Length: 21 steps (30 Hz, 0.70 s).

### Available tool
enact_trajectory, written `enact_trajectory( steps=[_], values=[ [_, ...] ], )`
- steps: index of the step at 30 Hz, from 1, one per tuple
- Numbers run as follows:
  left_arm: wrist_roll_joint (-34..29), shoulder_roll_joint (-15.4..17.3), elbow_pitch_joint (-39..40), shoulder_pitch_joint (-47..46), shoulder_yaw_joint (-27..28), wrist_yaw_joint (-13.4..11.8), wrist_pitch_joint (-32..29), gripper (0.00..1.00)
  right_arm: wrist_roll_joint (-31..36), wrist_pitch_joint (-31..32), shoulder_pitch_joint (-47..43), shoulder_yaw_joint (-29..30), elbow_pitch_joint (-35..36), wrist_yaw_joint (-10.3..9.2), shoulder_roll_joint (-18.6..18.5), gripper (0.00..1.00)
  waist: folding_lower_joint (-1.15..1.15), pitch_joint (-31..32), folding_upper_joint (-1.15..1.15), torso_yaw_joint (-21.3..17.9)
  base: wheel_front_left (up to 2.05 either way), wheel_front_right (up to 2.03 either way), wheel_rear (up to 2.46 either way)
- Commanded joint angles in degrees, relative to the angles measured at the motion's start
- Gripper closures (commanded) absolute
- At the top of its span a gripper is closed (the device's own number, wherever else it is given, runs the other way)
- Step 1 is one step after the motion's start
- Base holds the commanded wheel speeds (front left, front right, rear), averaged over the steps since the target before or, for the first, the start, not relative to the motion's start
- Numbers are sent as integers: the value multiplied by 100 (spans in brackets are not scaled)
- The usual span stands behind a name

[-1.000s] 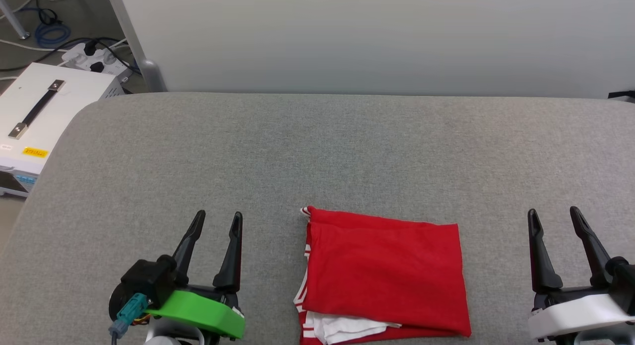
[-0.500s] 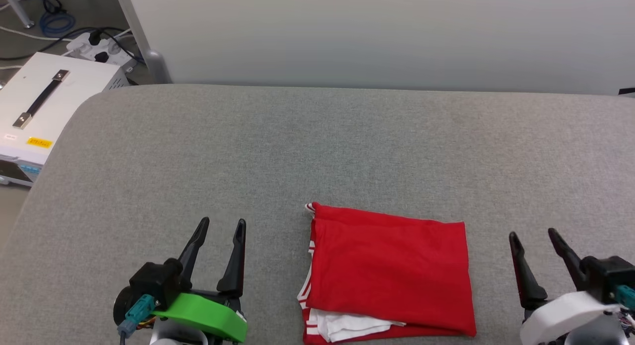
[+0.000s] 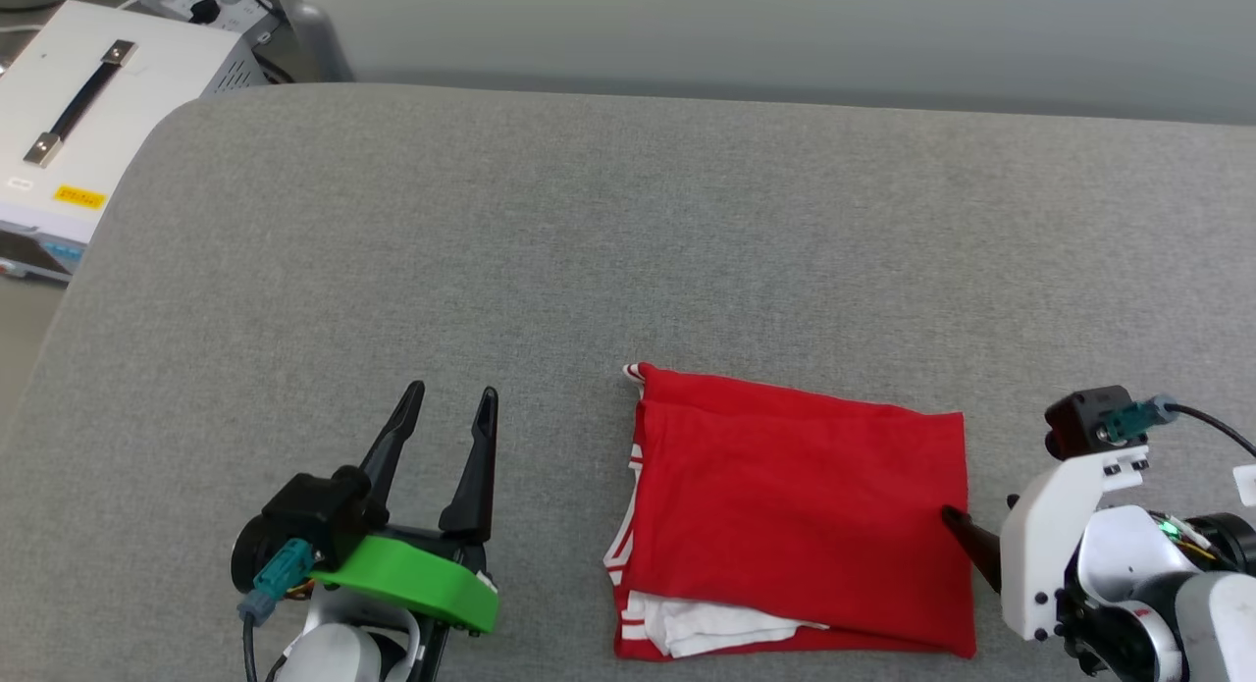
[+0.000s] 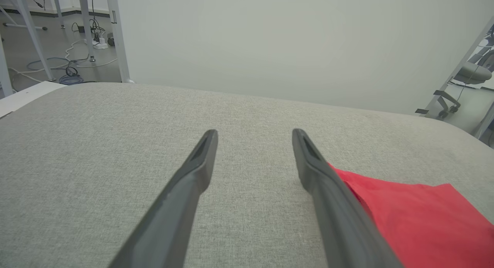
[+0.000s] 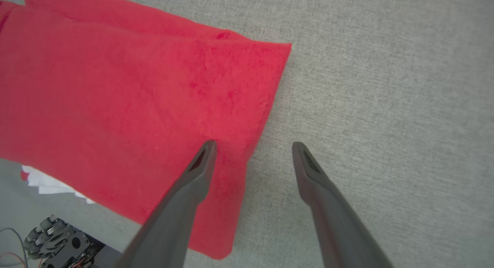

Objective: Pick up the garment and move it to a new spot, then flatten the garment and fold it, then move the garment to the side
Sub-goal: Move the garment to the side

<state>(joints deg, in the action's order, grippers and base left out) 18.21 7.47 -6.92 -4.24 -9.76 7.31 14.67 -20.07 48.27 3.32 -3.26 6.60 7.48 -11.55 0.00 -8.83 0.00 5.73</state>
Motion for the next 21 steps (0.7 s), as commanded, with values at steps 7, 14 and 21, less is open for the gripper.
enact_trajectory(
  steps=[7, 14, 21],
  values=[
    [27, 5, -49, -287, -94, 17, 33, 0, 100, 588, 471, 41, -752, 1, 279, 0, 0, -347, 0, 404, 0, 0, 0],
    [31, -5, -71, -349, -82, 17, 33, 0, 146, 607, 475, -181, -1217, 1, 426, 0, 0, -453, 0, 515, 0, 0, 0],
    [11, -22, -125, -342, -50, 17, 33, 0, 176, 515, 437, -520, -1509, 1, 238, 100, 0, -396, 0, 482, 0, 0, 0]
  ],
)
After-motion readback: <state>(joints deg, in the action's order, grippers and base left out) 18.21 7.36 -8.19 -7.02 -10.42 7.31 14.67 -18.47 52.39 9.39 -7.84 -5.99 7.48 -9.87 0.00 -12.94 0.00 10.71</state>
